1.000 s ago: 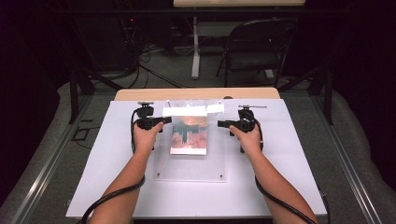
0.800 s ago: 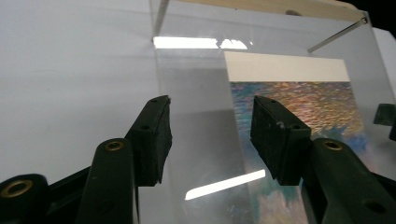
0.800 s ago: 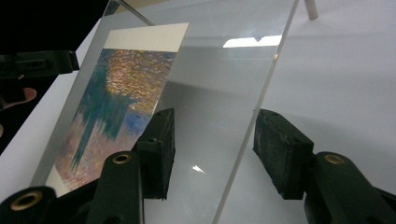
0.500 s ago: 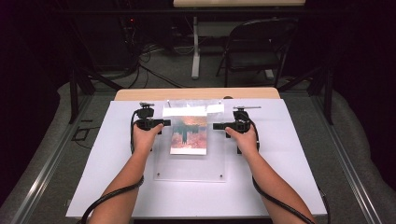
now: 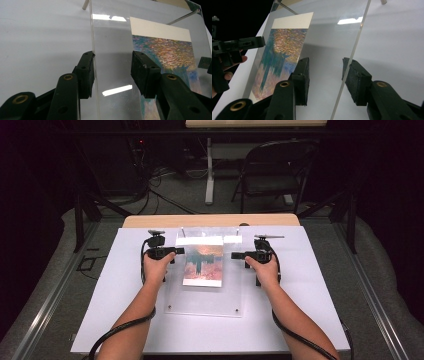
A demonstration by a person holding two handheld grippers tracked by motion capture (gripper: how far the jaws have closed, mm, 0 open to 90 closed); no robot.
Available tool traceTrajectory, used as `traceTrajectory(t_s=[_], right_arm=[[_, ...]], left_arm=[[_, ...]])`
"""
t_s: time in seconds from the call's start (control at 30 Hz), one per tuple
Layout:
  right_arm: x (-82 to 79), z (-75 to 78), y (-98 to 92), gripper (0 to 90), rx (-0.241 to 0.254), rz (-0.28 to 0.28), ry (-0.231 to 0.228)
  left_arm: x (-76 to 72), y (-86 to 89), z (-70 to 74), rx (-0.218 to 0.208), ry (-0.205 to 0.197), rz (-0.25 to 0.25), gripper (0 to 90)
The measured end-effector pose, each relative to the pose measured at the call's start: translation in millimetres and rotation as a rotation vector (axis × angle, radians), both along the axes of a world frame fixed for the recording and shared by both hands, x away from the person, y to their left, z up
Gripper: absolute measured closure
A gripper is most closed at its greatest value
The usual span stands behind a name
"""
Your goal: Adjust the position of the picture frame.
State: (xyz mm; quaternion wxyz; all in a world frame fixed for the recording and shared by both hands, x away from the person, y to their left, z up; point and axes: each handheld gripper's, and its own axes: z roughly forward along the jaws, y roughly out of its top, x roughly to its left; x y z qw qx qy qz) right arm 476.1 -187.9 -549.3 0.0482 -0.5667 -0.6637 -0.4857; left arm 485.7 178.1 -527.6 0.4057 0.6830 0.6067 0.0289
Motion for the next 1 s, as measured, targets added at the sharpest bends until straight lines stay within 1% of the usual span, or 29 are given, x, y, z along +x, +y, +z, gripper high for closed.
traceTrajectory(t_s=[0.03, 0.1, 0.17, 0.27, 0.3, 0.33, 0.47, 0.57, 0.63, 0.67, 0.7, 0.73, 0.77, 0.8, 0.9, 1.0], right_arm=[[0.0, 0.0, 0.0, 57.0, 0.0, 0.0, 0.0], [-6.8, 1.1, -4.9, 57.1, -0.006, 0.005, 0.005], [-8.9, 1.5, -6.2, 57.0, -0.012, 0.006, 0.005], [-21.4, 2.7, -14.5, 57.5, -0.02, 0.013, 0.006], [-24.1, 2.3, -16.4, 57.7, -0.015, 0.014, 0.002], [-31.1, 2.1, -20.6, 57.9, -0.012, 0.013, 0.008], [-46.7, 2.6, -28.1, 58.0, -0.02, 0.014, -0.002], [-59.8, 4.1, -33.8, 58.0, -0.026, 0.017, -0.004], [-68.7, 4.9, -37.4, 57.9, -0.034, 0.022, -0.002], [-72.1, 4.5, -38.8, 58.0, -0.034, 0.022, -0.008], [-76.2, 3.8, -40.7, 57.9, -0.033, 0.022, -0.007], [-76.2, 3.8, -40.7, 57.9, -0.033, 0.022, -0.007], [-81.8, 2.6, -42.5, 57.8, -0.033, 0.02, -0.004], [-81.8, 2.6, -42.5, 57.8, -0.033, 0.02, -0.004], [-91.7, 2.6, -45.1, 57.8, -0.035, 0.02, -0.014], [-96.8, 2.5, -45.6, 57.5, -0.04, 0.02, -0.014]], left_arm=[[0.3, -1.3, 0.1, -0.003, 0.004, -0.004, 54.5], [0.9, -5.4, -0.1, -0.009, 0.004, -0.014, 55.0], [1.3, -7.7, -0.2, -0.011, 0.004, -0.021, 55.0], [2.0, -14.4, 0.1, -0.012, 0.005, -0.049, 55.0], [2.0, -17.2, 0.3, -0.015, 0.005, -0.054, 55.0], [2.1, -21.5, 0.1, -0.013, 0.002, -0.067, 54.9], [1.6, -31.0, -0.3, -0.028, 0.004, -0.087, 54.8], [1.0, -38.4, 0.5, -0.018, 0.001, -0.112, 54.9], [0.6, -44.1, 1.2, -0.012, -0.001, -0.121, 54.6], [0.6, -44.1, 1.2, -0.012, -0.001, -0.121, 54.5], [0.3, -48.4, 1.6, -0.006, -0.004, -0.134, 54.5], [0.3, -48.4, 1.6, -0.006, -0.004, -0.134, 54.5], [-0.2, -52.2, 2.1, 0.001, -0.008, -0.143, 54.5], [-0.2, -52.2, 2.1, 0.001, -0.008, -0.143, 54.5], [-0.5, -57.3, 2.5, 0.002, -0.011, -0.15, 54.4], [-0.3, -60.4, 2.4, 0.009, -0.019, -0.157, 54.4]])
